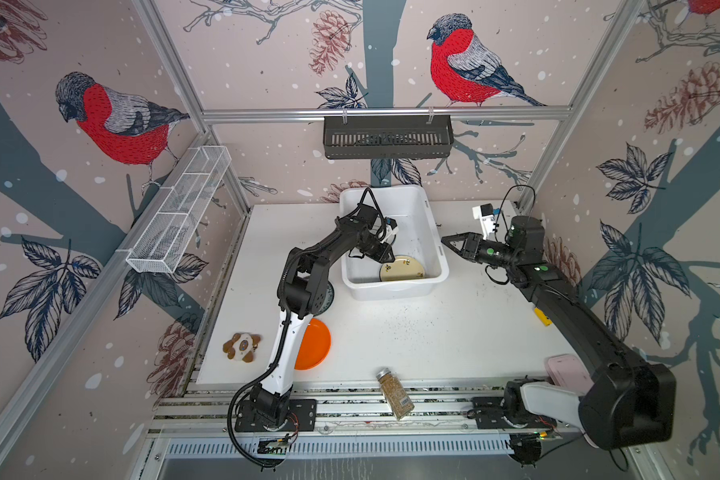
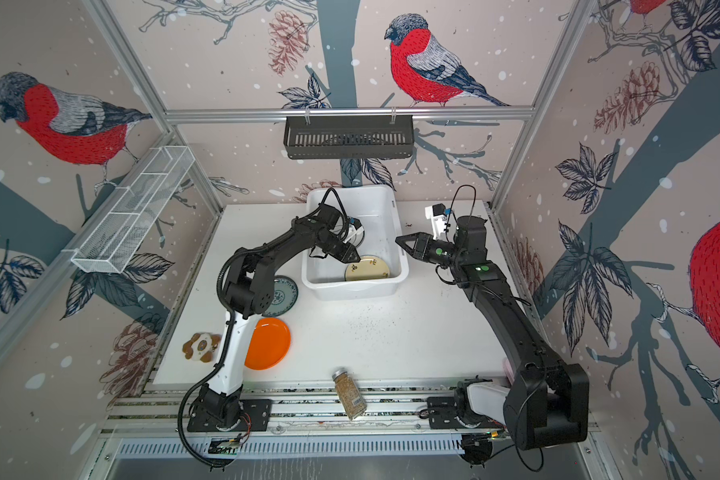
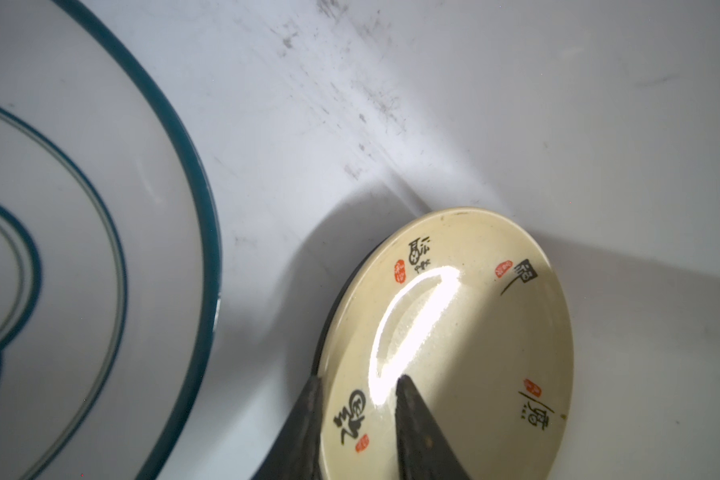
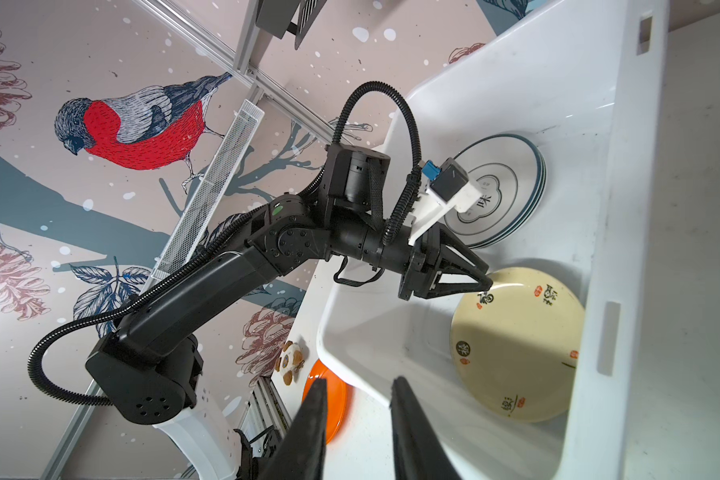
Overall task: Place the plates into the plastic bin on the countertop
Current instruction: 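Open left gripper and raise it out of the bin, then move left gripper over the blue-floral green plate on the table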
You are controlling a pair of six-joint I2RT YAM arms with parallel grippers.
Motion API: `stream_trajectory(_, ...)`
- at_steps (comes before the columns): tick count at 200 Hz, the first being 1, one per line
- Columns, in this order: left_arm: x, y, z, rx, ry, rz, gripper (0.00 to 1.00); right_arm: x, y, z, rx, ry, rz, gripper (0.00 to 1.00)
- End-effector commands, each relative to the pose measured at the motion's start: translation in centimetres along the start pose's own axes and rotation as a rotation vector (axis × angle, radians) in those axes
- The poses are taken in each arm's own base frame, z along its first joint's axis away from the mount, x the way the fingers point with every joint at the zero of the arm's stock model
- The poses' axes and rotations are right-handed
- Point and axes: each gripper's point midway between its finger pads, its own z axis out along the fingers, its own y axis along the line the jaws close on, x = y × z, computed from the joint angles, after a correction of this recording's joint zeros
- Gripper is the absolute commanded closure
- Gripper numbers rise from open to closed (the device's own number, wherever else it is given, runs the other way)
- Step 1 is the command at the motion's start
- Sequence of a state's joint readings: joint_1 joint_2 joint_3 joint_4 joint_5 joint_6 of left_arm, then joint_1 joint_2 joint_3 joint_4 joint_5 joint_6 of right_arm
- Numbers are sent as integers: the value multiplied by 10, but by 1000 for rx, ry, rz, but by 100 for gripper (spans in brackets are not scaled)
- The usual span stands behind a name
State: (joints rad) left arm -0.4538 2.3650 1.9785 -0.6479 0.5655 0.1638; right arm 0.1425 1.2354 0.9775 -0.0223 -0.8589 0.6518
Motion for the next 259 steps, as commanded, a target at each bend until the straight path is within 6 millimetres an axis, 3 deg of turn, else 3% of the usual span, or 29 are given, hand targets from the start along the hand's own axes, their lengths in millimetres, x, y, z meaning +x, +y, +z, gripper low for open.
stream_trajectory(1,-8,-9,-10,12,-15,25,64,-5,6,-1,-18,-19,-31,71)
stream_trajectory(73,-35,-18,-38,-18,-65,77,50,-6,8,-3,-17,-26,-34,71)
stream_trajectory(107,-47,-28,-60,-38,-84,130,40,-8,8,-3,-16,-30,-32,71)
stream_trajectory(164,-74,-53,-116,-94,-155,234,32,-11,11,-3,-21,-36,-38,69)
stream_trajectory(211,-73,-73,-166,-137,-181,291,18,-11,16,1,-18,-13,-61,67)
stream_trajectory(235,-64,-66,-201,-154,-197,259,13,-7,14,13,29,40,-91,67)
stream_trajectory(259,-47,-44,-241,-201,-220,195,10,-4,15,22,72,74,-121,67)
